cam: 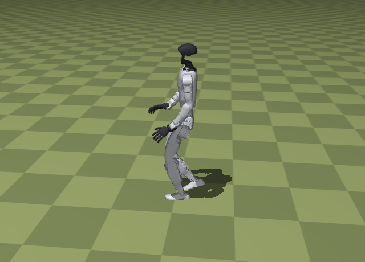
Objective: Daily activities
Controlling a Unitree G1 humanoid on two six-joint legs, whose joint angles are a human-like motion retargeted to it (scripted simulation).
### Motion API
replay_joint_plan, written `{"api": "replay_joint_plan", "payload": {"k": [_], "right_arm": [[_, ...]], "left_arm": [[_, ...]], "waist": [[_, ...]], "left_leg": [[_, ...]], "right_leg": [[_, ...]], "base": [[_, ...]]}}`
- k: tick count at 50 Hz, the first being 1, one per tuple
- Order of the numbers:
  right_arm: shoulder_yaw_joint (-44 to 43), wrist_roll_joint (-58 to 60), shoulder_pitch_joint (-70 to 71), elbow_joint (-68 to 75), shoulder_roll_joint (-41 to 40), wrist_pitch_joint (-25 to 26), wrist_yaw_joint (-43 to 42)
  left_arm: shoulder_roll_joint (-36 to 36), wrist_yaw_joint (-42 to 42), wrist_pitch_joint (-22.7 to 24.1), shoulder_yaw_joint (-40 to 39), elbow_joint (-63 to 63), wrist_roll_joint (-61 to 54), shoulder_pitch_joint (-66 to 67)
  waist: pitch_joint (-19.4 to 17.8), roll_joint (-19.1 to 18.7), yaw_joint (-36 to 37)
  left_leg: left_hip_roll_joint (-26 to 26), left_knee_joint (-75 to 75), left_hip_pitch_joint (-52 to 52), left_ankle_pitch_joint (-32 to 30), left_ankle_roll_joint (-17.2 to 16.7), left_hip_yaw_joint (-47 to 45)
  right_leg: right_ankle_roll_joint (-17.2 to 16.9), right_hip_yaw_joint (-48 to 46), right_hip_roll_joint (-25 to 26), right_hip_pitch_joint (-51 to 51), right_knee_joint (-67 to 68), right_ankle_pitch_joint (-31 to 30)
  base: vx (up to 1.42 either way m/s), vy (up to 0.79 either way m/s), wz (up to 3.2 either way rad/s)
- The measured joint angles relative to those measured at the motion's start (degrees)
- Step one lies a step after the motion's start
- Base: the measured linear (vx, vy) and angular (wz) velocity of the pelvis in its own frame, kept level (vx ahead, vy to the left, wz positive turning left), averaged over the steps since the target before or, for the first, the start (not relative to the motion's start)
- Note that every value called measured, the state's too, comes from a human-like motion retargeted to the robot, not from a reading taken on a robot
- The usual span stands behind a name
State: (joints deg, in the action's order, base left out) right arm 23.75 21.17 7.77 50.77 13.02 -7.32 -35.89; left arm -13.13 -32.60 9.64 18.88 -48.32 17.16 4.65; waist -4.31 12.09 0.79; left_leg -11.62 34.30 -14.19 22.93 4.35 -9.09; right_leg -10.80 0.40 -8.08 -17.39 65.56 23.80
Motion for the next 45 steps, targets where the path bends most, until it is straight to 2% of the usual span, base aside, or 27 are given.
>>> {"api": "replay_joint_plan", "payload": {"k": [3, 9, 12, 15, 18, 20, 25, 29, 33, 35, 40, 45], "right_arm": [[1.55, 0.51, 0.47, 0.77, -0.96, 0.25, 1.31], [4.61, 2.00, -2.98, 6.92, -3.11, 1.10, 2.01], [5.50, 2.95, -4.89, 9.54, -3.47, 1.58, 1.75], [5.71, 4.39, -5.39, 11.46, -3.12, 1.75, 1.30], [5.56, 6.04, -4.34, 12.91, -1.93, 2.07, 0.10], [5.23, 6.71, -3.93, 13.51, -1.12, 2.46, -1.10], [2.19, 6.21, -1.51, 14.12, 1.15, 3.31, -3.20], [-0.11, 5.12, -0.19, 13.42, 2.57, 4.03, -3.37], [-1.85, 4.40, 0.60, 11.92, 3.77, 5.02, -2.34], [-2.17, 4.47, 0.19, 11.33, 3.84, 5.31, -2.01], [-2.48, 4.49, -0.52, 11.04, 3.26, 6.23, 0.30], [-2.19, 4.95, -0.90, 13.11, 2.03, 7.00, 1.93]], "left_arm": [[-1.09, -0.57, 0.41, 1.59, -1.38, 1.05, -5.58], [-3.35, -3.45, 1.85, 0.33, 0.81, -0.16, -11.40], [-4.12, -6.02, 2.84, -1.93, 2.86, -1.85, -12.37], [-3.97, -9.08, 3.50, -4.34, 3.38, -3.80, -12.32], [-2.62, -11.41, 3.78, -5.95, 0.99, -5.08, -11.30], [-1.29, -12.06, 3.30, -6.41, -1.49, -5.67, -9.27], [2.04, -10.67, 0.77, -6.87, -10.76, -6.27, -4.08], [3.53, -7.91, -1.06, -7.23, -16.37, -6.50, -0.03], [2.96, -4.83, -2.05, -8.17, -18.39, -7.57, 2.54], [2.84, -4.17, -2.13, -8.52, -18.37, -8.16, 3.76], [1.22, -2.81, -2.12, -9.36, -15.86, -9.93, 4.44], [-0.53, -3.14, -1.52, -8.49, -12.27, -8.23, 2.00]], "waist": [[-0.02, 1.33, -1.42], [0.82, 2.41, -4.12], [0.67, 2.51, -4.13], [-0.48, 1.65, -2.74], [-1.90, -0.38, -1.06], [-2.86, -0.56, -0.62], [-2.82, -1.90, -0.48], [-1.93, -3.30, 0.70], [-0.87, -6.53, 2.64], [-0.08, -7.89, 2.98], [2.12, -11.03, 1.73], [2.60, -10.62, -1.12]], "left_leg": [[-2.15, -5.85, 2.41, -3.19, 0.46, -0.34], [-4.76, -11.59, 1.05, -10.01, -0.69, 3.65], [-5.41, -13.29, -1.58, -12.80, -1.70, 5.89], [-4.68, -13.38, -5.10, -14.40, -3.28, 7.69], [-3.00, -13.50, -9.28, -15.52, -6.71, 10.97], [-2.70, -12.63, -11.61, -14.47, -7.96, 11.47], [1.46, -5.50, -13.69, -7.66, -6.14, 5.51], [6.65, 7.51, -12.36, 0.00, -3.55, 1.81], [14.45, 20.86, -8.15, 5.74, -2.74, 1.42], [17.47, 25.44, -4.96, 6.17, -3.15, 1.82], [21.41, 22.71, 5.18, 3.73, -6.50, 4.22], [17.43, 5.46, 13.51, 6.98, -6.67, 4.07]], "right_leg": [[-0.58, 2.95, -1.65, 0.08, 5.12, -2.16], [0.38, 12.01, 2.45, 4.08, 0.61, 2.26], [3.24, 14.03, 3.72, 6.32, -5.79, 7.39], [7.62, 11.23, 3.44, 6.85, -12.19, 13.98], [10.47, 6.58, 3.87, 5.57, -16.86, 16.36], [10.98, 4.15, 3.06, 4.28, -17.30, 17.01], [10.12, -0.92, 2.00, 0.85, -19.63, 13.53], [9.38, -3.60, 2.34, -1.03, -21.62, 10.22], [9.67, -6.13, 5.87, -1.00, -27.16, 5.21], [9.64, -7.27, 6.87, -2.08, -27.83, 3.53], [8.65, -10.33, 8.72, -2.79, -35.14, -3.33], [5.40, -11.63, 4.55, -5.92, -36.44, -7.42]], "base": [[0.04, 0.02, -0.03], [-0.15, -0.03, 0.49], [-0.30, -0.05, 0.59], [-0.36, -0.05, 0.36], [-0.41, -0.05, 0.19], [-0.42, -0.05, 0.38], [-0.38, -0.04, 0.45], [-0.33, -0.01, 0.20], [-0.31, 0.03, -0.05], [-0.33, 0.08, -0.03], [-0.35, 0.15, 0.17], [-0.37, 0.22, 0.34]]}}
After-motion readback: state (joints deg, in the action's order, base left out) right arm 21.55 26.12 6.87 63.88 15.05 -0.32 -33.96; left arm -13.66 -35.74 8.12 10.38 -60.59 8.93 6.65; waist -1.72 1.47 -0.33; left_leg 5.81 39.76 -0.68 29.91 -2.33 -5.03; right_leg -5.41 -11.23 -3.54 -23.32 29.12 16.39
